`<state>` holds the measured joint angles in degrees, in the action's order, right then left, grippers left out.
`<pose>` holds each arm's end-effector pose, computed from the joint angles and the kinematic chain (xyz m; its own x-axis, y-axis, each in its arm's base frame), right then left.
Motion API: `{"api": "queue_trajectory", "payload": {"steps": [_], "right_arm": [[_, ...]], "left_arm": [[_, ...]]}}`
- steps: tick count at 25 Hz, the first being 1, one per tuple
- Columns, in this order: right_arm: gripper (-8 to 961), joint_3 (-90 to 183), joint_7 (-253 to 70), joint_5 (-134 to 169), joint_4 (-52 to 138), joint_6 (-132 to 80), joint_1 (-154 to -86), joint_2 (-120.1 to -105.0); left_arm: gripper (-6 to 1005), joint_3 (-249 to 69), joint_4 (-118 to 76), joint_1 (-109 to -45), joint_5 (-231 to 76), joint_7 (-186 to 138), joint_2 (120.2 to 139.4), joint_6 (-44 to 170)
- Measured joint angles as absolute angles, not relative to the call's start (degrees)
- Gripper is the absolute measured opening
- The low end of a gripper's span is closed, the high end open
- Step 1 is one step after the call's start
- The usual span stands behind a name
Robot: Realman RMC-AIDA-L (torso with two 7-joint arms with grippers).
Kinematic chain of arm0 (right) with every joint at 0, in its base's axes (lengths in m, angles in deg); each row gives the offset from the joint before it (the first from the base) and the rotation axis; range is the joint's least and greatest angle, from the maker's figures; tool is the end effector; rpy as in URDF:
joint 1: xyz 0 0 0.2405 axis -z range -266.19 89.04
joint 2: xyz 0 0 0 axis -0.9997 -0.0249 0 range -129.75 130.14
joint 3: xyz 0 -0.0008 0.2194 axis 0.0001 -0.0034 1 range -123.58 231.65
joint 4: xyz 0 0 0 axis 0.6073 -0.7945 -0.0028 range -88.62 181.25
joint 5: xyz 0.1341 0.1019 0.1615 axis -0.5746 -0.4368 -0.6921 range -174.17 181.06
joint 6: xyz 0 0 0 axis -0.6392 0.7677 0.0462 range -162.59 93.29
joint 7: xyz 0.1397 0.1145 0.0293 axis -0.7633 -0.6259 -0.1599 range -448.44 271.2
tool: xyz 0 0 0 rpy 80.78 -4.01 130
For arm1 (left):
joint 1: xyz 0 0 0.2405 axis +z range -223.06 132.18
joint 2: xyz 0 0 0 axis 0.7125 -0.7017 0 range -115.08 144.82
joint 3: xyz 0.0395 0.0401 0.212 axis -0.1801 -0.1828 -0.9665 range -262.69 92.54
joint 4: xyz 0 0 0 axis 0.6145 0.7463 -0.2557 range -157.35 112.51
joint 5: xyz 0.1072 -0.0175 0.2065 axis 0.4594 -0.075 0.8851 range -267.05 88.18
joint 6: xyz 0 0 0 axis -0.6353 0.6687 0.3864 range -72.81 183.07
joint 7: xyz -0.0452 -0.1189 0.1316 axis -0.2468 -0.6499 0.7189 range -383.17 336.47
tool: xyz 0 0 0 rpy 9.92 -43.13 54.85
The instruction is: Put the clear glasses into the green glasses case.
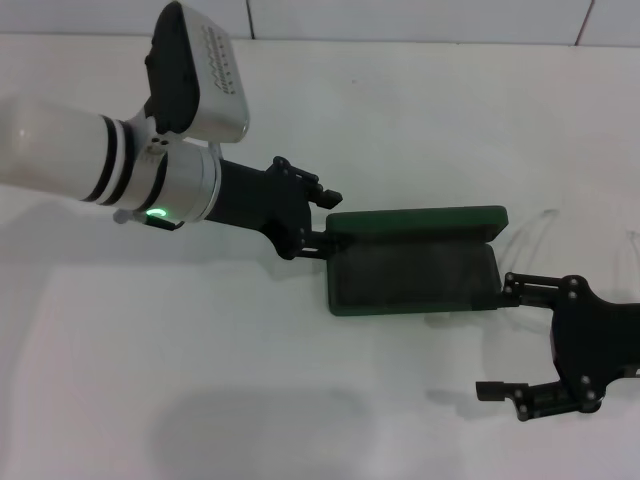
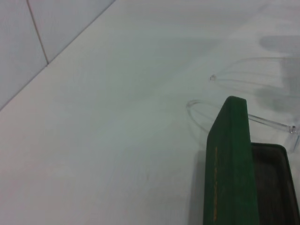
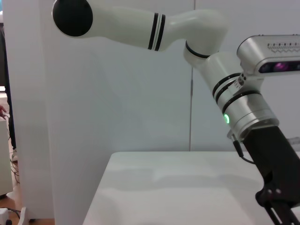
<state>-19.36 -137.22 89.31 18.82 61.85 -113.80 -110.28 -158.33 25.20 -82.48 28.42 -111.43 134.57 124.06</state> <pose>0.2287 0.2813 -0.0336 0.8429 0.0612 -0.5346 0.0130 -0.9955 -0.0934 -0.1720 0.3848 -0.0811 0.9913 0.1068 0.0769 0.1212 -0.9685 -0.2177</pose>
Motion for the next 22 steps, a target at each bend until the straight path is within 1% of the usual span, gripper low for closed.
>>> {"api": "queue_trajectory", "payload": {"steps": [5, 10, 18, 22], "right_arm": [[856, -19.3, -137.2, 89.3, 18.8, 61.9, -113.7, -110.28], [855, -19.1, -137.2, 89.3, 18.8, 61.9, -113.5, -110.15], [855, -19.1, -137.3, 89.3, 18.8, 61.9, -113.8, -110.10], [855, -19.1, -137.3, 89.3, 18.8, 62.2, -113.9, -110.00]], "left_arm": [[525, -158.4, 25.2, -83.0, 28.4, -111.7, 134.58, 124.2], [524, -158.1, 25.8, -81.5, 27.7, -112.1, 134.54, 126.5], [525, -156.4, 31.1, -75.1, 19.3, -109.1, 134.29, 132.0], [525, -155.5, 30.2, -71.0, 13.0, -104.5, 134.59, 131.6]]}}
